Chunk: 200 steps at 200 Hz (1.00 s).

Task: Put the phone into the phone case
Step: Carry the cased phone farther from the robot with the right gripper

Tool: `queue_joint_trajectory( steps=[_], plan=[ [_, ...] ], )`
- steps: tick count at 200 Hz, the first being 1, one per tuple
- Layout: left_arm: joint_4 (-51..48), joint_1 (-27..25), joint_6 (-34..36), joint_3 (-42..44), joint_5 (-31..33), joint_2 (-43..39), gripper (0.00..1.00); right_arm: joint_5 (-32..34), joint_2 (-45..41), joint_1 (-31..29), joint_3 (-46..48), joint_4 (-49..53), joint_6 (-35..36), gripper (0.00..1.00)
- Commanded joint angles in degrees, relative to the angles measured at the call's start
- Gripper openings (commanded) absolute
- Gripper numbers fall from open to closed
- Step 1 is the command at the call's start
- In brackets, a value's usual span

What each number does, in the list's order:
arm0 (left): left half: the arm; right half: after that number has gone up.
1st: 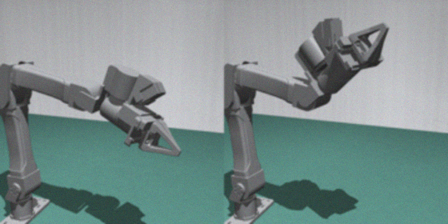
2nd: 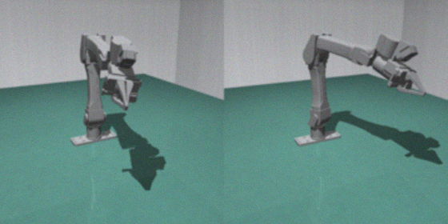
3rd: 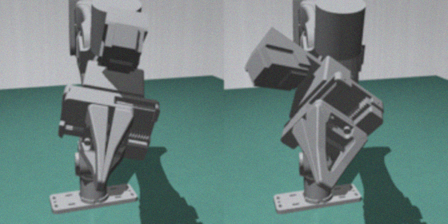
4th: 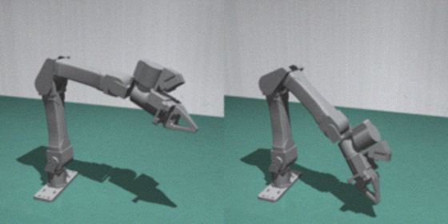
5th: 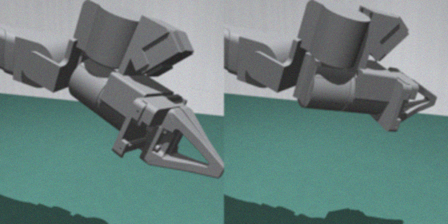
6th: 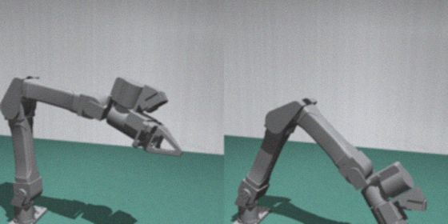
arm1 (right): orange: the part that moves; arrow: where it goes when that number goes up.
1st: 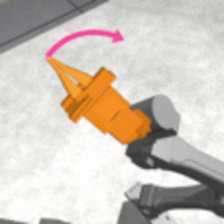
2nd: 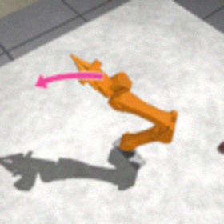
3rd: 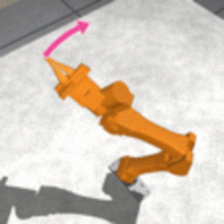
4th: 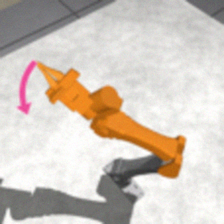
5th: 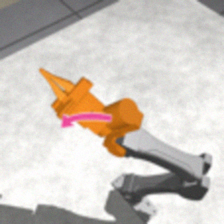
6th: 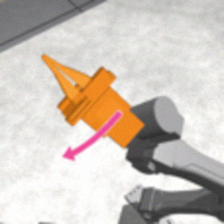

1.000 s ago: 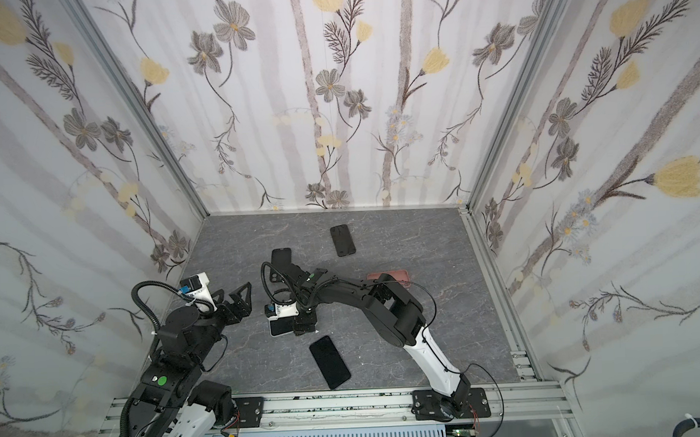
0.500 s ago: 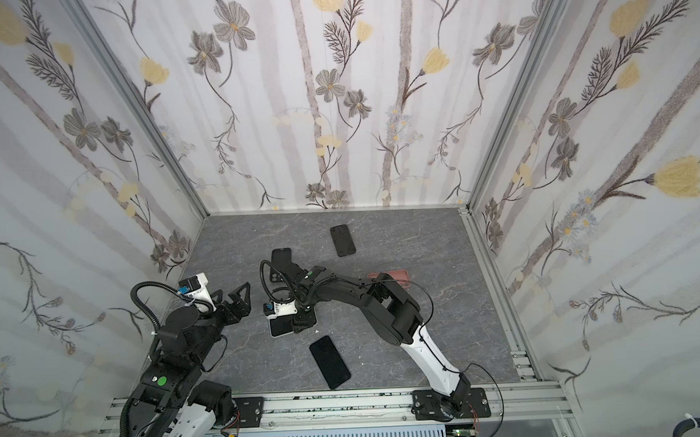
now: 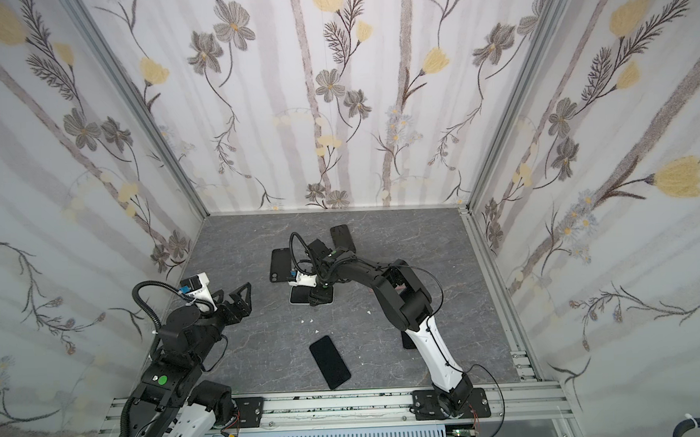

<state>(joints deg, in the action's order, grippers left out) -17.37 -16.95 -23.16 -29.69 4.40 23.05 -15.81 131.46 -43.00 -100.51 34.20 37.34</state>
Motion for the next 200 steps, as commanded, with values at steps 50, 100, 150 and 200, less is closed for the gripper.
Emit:
queue_joint_trajectory(
  steps=[50,100,150,200],
  plan=[
    [0.84,-0.01,-0.4,-0.03,0.69,0.37,0.92,23.46,6.99,4.31,-7.76,2.78,-15.27,0.58],
    [0.75,-0.02,-0.51,-0.04,0.87,0.59,0.92,27.13,14.79,4.41,-21.04,3.8,-28.69,0.6],
    [0.71,-0.01,-0.53,-0.13,0.78,1.03,0.92,28.81,20.04,4.96,-29.58,3.61,-37.59,0.63],
    [0.6,-0.01,-0.46,-0.11,1.04,1.42,0.92,26.3,21.86,6.59,-32.03,1.35,-48.07,0.64]
  ],
)
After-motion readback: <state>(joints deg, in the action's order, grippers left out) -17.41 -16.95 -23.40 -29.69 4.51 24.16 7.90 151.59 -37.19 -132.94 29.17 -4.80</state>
